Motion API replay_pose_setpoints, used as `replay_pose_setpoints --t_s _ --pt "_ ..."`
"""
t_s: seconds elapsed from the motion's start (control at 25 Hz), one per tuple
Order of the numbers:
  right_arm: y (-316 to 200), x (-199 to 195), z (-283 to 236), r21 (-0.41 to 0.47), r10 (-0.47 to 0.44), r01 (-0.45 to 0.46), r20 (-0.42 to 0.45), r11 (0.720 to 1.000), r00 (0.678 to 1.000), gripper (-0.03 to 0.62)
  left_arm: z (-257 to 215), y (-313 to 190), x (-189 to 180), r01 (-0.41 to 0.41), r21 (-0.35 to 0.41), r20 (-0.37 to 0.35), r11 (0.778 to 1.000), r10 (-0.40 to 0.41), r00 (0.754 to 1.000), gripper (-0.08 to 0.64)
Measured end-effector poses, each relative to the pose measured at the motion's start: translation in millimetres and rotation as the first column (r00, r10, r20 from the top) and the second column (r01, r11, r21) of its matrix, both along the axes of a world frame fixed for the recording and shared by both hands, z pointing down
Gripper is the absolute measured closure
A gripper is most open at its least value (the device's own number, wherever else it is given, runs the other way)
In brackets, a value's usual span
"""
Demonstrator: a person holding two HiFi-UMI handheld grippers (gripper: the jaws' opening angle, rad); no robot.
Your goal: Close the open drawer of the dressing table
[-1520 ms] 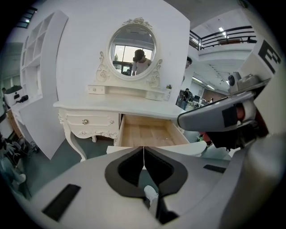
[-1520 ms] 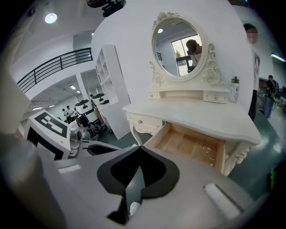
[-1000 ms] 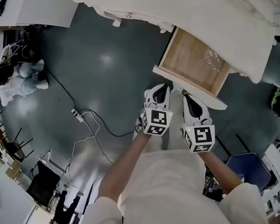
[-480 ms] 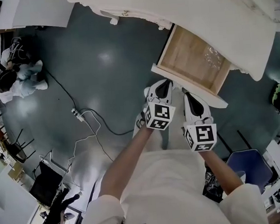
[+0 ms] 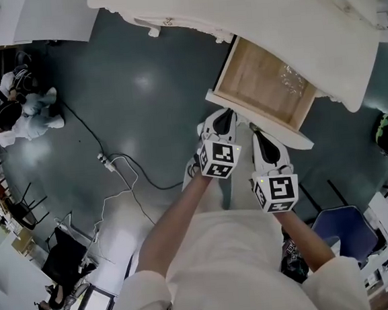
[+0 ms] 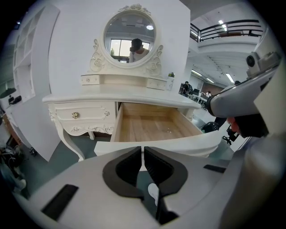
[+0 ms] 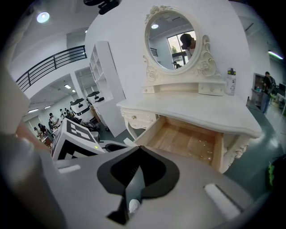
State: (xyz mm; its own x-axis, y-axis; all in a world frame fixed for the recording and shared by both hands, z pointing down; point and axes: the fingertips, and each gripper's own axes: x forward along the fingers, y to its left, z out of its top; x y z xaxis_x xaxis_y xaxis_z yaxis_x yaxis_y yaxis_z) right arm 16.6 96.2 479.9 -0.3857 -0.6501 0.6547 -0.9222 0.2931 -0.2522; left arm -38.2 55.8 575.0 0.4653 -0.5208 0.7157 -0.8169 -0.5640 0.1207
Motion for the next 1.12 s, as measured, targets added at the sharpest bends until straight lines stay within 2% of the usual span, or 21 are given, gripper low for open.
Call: replay_pose_setpoints --t_s 1.12 --pt "-31 29 3 -0.006 0.005 -0.005 0.005 1.0 1.0 0.591 1 -46 24 0.03 0.024 0.0 0.999 -0.03 1.0 0.55"
